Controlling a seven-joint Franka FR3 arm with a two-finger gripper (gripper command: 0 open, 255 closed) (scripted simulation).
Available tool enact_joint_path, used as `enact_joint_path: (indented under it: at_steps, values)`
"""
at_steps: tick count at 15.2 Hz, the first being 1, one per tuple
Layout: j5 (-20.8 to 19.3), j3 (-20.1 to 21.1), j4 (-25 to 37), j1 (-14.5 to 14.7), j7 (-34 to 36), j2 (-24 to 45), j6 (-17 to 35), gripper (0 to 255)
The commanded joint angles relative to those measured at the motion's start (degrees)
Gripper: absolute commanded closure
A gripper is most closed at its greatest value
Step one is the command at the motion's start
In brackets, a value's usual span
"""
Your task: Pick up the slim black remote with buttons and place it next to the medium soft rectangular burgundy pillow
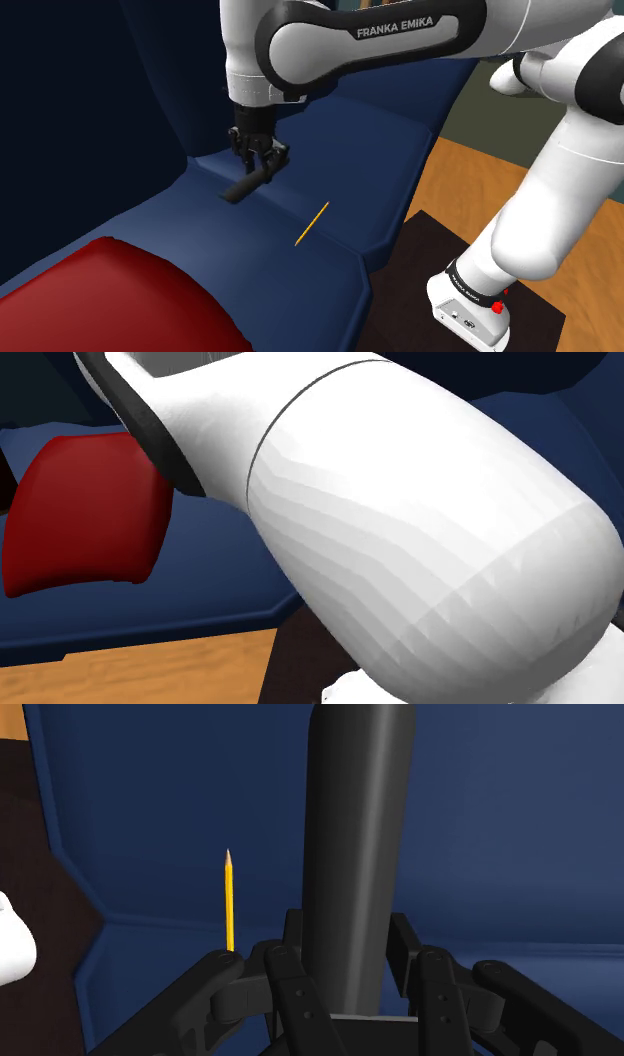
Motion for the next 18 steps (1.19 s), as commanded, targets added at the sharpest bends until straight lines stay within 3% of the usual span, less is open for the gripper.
enact_joint_path:
  at_steps: [1, 10, 18]
  values:
    - [1.0, 1.1, -1.8, 1.1, 2.0, -1.7, 0.5, 255]
    - [5.2, 6.0, -8.0, 6.0, 10.8, -7.6, 2.5, 255]
    - [4.1, 6.2, -12.7, 6.3, 11.3, -5.9, 8.5, 255]
